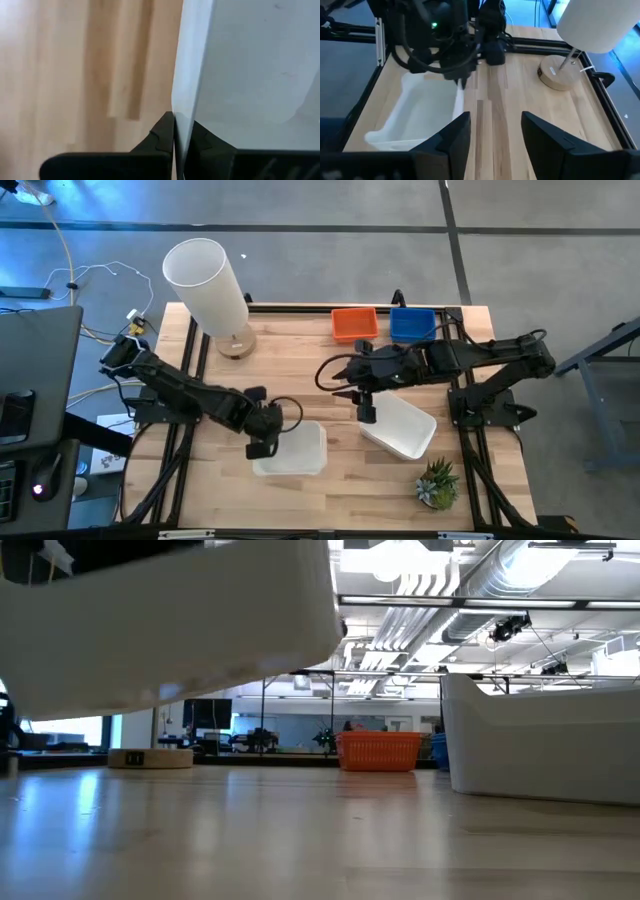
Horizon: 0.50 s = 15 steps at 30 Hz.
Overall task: Stack baskets by color
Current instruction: Stack the left white bin on top of the other white bins
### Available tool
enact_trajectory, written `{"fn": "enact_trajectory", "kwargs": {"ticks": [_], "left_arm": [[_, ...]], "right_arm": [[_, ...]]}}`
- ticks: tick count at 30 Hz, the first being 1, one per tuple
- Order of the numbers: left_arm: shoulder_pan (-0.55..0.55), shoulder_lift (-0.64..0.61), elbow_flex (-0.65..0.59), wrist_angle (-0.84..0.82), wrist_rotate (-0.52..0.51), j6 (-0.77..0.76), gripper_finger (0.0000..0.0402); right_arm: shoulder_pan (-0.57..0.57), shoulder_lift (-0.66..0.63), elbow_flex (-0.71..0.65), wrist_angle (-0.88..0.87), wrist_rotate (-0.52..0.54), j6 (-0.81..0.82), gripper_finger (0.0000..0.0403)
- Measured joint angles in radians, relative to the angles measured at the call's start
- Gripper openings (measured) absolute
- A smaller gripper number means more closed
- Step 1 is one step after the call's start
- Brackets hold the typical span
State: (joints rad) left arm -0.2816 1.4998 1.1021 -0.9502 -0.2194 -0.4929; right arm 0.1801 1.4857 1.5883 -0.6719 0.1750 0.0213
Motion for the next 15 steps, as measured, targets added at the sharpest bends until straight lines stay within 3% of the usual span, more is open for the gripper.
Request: {"fn": "enact_trajectory", "kwargs": {"ticks": [8,15], "left_arm": [[0.063,0.000,0.042,-0.108,-0.003,0.007,0.0000],[0.086,0.000,0.047,-0.123,0.035,-0.029,0.0000]], "right_arm": [[-0.044,0.032,0.000,0.005,-0.032,0.009,0.0161],[-0.043,0.157,0.000,-0.027,-0.038,0.023,0.0161]]}}
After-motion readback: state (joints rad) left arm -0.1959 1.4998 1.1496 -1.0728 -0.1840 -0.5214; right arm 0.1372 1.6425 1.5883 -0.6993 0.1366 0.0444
